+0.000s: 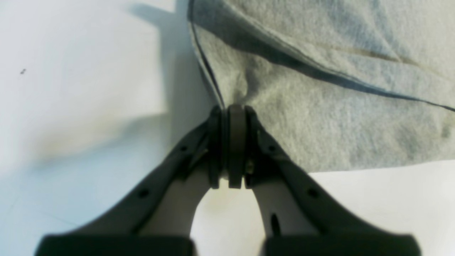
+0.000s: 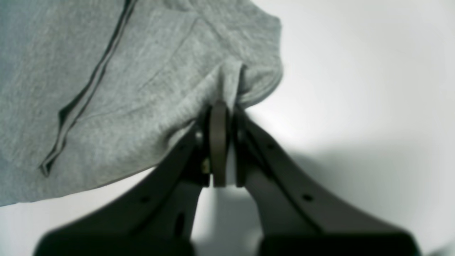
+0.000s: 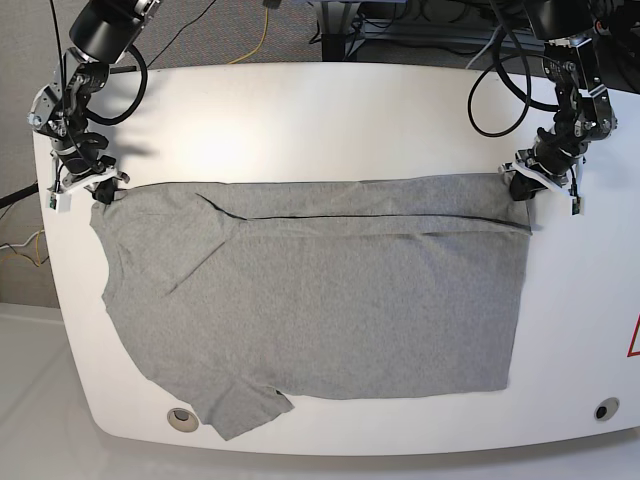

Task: Fold the T-shirt properly
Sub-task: 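Drag the folded edge with both grippers away from the shirt hem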

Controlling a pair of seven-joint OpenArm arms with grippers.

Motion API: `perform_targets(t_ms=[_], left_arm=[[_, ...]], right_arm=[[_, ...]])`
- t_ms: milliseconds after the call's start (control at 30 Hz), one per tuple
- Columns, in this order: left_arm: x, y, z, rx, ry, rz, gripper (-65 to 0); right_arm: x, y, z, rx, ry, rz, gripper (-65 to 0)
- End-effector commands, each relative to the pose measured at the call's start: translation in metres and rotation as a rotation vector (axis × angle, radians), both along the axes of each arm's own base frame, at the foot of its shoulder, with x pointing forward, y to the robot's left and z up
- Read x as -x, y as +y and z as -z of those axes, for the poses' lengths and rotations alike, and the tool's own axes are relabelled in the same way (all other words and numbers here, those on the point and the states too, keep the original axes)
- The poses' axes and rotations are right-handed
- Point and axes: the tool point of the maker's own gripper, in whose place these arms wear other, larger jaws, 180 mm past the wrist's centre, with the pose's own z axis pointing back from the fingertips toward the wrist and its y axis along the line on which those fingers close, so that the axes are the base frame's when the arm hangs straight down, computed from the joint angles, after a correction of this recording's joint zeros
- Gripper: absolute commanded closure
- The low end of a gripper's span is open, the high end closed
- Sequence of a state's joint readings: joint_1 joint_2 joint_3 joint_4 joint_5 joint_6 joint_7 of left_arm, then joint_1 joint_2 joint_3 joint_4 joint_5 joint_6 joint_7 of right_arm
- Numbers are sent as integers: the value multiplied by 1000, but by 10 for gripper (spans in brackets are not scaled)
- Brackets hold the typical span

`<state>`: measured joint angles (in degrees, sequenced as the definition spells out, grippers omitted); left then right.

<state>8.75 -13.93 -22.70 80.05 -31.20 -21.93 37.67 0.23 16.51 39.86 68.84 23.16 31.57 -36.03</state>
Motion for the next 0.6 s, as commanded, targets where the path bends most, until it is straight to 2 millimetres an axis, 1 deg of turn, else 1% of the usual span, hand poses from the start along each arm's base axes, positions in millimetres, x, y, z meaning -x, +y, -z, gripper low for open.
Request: perform_targets(t_ms=[0, 200, 400, 467, 567], left_arm=[[-5, 7, -8, -20, -21, 6, 0], [-5, 5, -6, -22, -9, 6, 0], [-6, 5, -9, -27, -17, 9, 0], [-5, 6, -16, -45, -32, 16, 0], [1, 9, -20, -67, -36, 21, 0]], right_arm=[[-2, -6, -7, 23, -8, -14, 0], [0, -10, -6, 31, -1, -11, 0], [5, -15, -6, 39, -2, 2, 0], [14, -22, -8, 43, -4, 26, 0], [24, -29, -13, 63, -7, 41, 0]])
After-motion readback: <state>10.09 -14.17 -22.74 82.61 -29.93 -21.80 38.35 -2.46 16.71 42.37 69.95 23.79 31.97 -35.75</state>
